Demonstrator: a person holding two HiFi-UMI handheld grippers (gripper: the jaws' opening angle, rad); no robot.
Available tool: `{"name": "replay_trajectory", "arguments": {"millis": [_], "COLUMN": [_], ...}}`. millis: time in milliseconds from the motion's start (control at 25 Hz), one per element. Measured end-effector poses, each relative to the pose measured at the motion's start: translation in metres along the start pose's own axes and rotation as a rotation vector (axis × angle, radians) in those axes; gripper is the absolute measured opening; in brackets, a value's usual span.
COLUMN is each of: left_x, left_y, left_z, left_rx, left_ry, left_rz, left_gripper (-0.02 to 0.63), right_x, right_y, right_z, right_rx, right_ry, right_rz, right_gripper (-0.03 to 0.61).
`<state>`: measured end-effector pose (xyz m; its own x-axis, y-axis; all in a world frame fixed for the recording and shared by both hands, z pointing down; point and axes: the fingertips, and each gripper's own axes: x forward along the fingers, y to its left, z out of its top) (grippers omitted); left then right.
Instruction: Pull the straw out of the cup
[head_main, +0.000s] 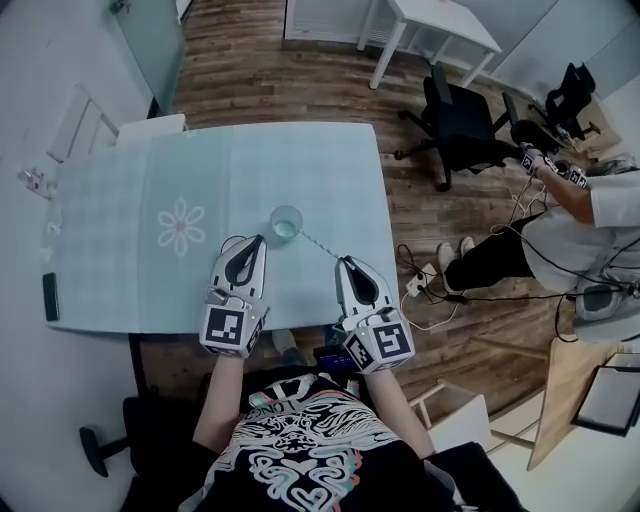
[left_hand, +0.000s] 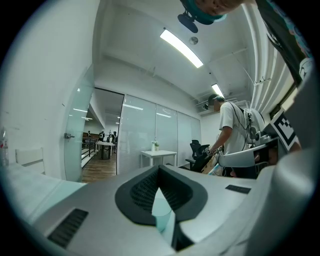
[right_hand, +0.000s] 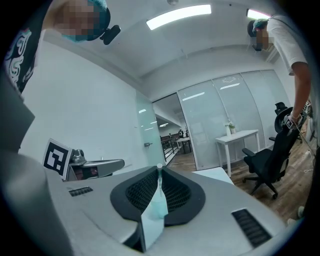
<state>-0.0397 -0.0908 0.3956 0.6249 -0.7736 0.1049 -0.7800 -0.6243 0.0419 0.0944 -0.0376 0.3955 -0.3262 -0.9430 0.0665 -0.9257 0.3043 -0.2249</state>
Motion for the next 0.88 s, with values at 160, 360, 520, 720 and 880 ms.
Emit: {"name": "replay_trajectory", "arguments": {"millis": [160, 360, 520, 720, 880], "left_x": [-0.005, -0.007, -0.010, -0.014, -0.015], "left_y": [0.004, 0.009, 0.010, 0.014, 0.015], "left_z": [0.001, 0.001, 0.000, -0.001, -0.002], "left_rx": [0.001, -0.001, 0.002, -0.002, -0.005], "left_ry": [-0.001, -0.003, -0.004, -0.003, -0.001], "left_rz": [0.010, 0.015, 0.013, 0.025, 0.031], "left_gripper": [-0.006, -0.008, -0.006, -0.006, -0.006], "right_x": [0.001, 0.004, 0.003, 0.006, 0.007], "right_y": [0.007, 0.017, 0.021, 0.025, 0.025], "right_z": [0.000, 0.002, 0.005, 0.009, 0.009], "right_rx": [-0.004, -0.044, -0.057, -0.070, -0.067], "right_ry": [0.000, 0.007, -0.003, -0.020, -0.016], "right_rz": [0.014, 0.038, 0.030, 0.046, 0.049], "right_gripper": [0.037, 0.037, 0.037, 0.037, 0.037]}}
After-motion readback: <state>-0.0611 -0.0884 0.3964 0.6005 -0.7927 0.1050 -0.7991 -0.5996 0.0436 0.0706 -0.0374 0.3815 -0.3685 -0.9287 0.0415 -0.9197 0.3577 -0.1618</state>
